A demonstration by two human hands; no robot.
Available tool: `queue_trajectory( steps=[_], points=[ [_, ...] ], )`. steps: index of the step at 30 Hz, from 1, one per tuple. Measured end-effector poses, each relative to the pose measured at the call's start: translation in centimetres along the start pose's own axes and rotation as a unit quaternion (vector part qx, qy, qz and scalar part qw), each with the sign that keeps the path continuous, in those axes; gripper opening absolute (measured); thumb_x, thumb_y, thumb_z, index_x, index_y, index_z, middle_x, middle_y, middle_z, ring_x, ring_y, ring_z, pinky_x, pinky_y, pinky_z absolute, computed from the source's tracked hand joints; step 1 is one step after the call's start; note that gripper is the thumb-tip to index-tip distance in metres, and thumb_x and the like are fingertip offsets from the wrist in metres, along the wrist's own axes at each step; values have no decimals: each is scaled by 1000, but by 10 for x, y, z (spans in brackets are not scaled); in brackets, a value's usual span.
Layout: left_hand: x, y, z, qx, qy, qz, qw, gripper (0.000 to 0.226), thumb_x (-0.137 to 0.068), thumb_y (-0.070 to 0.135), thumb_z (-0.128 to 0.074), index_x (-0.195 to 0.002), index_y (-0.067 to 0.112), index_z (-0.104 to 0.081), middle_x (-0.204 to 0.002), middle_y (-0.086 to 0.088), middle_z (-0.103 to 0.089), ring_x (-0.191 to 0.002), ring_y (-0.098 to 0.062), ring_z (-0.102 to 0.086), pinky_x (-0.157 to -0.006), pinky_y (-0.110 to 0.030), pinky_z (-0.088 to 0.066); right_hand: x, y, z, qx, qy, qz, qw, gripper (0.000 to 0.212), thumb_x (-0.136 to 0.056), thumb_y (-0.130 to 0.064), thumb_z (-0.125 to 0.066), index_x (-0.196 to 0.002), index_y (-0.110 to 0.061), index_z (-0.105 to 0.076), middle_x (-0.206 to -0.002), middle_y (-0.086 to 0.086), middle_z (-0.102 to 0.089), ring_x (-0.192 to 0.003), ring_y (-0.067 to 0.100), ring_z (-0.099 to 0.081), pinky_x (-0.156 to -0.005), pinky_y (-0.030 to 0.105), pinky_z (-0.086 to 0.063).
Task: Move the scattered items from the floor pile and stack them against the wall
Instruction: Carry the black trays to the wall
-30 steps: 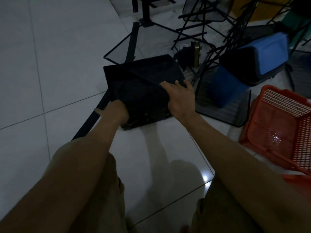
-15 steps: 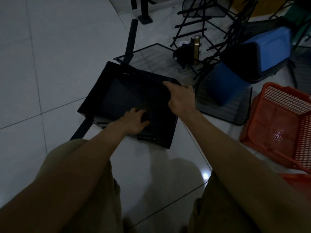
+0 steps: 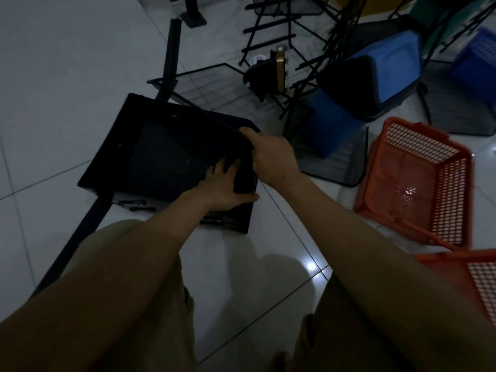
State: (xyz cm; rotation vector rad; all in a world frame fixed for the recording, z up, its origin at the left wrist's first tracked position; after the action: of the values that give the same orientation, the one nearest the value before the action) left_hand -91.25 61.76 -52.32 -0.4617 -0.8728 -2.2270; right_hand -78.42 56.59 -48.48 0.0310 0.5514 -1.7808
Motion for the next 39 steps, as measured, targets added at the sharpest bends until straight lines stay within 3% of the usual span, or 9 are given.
queue_trajectory(
  steps=[5,9,13,18,22,27,31,35,39],
  points=[
    [-2,11,-28,-165,-96,92,977,138,-62,73,-71,-143,32,33,-147,-8,45,-135,-40,37,-104,-75,2,15,9,3,11,35,18,999,60,-70,7,-68,-128,-5,-59,-94,16,-71,-68,31,-65,-66,38,-49],
    [8,13,-26,-189,-128,154,961,145,-66,49,-82,-139,25,41,-144,-14,47,-134,-45,36,-104,-76,-1,22,13,-3,40,68,39,996,52,-72,-4,-55,-123,-5,-63,-88,12,-71,-58,28,-62,-62,34,-50],
    [32,-26,-15,-271,-153,220,925,148,-66,35,-86,-133,25,46,-144,-11,48,-136,-44,32,-104,-76,-7,17,20,-16,43,36,33,998,52,-79,-8,-46,-129,-8,-58,-89,13,-71,-67,30,-64,-70,38,-50],
    [59,-60,-5,-264,-173,241,918,143,-70,34,-83,-134,26,45,-143,-1,49,-139,-38,32,-106,-74,-10,2,19,-43,29,-49,-36,998,60,-82,8,-53,-139,-10,-48,-95,16,-67,-77,30,-60,-73,35,-47],
    [75,-63,-8,-249,-168,261,918,137,-73,14,-77,-135,28,44,-144,-1,49,-139,-40,30,-104,-76,-9,4,15,-57,78,-112,-65,989,59,-89,6,-49,-144,-15,-40,-109,15,-63,-93,29,-57,-85,35,-41],
    [83,-75,-12,-225,-165,242,929,137,-74,10,-76,-132,29,46,-141,-2,52,-138,-39,32,-106,-73,-13,8,17,-67,64,-115,-36,991,61,-83,11,-58,-140,-8,-46,-94,20,-64,-80,32,-60,-68,33,-35],
    [84,-81,-17,-218,-176,220,934,140,-73,23,-81,-134,28,45,-141,-1,52,-138,-37,34,-109,-70,-14,14,28,-84,52,-250,-51,965,40,-98,-1,-47,-138,-5,-46,-123,20,-57,-108,32,-55,-87,38,-45],
    [82,-80,-22,-211,-187,211,936,135,-75,24,-76,-134,26,46,-139,-5,53,-136,-40,35,-107,-74,-8,29,34,-88,79,-310,-50,946,31,-97,-1,-47,-127,-1,-52,-121,21,-59,-107,33,-56,-89,39,-45],
    [78,-80,-29,-226,-184,229,929,129,-76,24,-70,-135,23,45,-141,-9,52,-136,-44,33,-104,-76,-6,33,45,-91,108,-346,-64,930,56,-88,-5,-60,-140,-8,-41,-132,21,-53,-121,34,-48,-95,41,-43]
  ],
)
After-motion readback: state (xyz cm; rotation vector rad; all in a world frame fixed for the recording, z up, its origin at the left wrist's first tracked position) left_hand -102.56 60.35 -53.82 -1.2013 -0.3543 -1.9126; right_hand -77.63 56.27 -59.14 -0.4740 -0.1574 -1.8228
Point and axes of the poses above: each hand's wrist, its own x-axis away from the middle knuckle, its own z-axis out of the back of the hand, y = z × x, the point moved 3 cm from there along -x, towards the middle knuckle
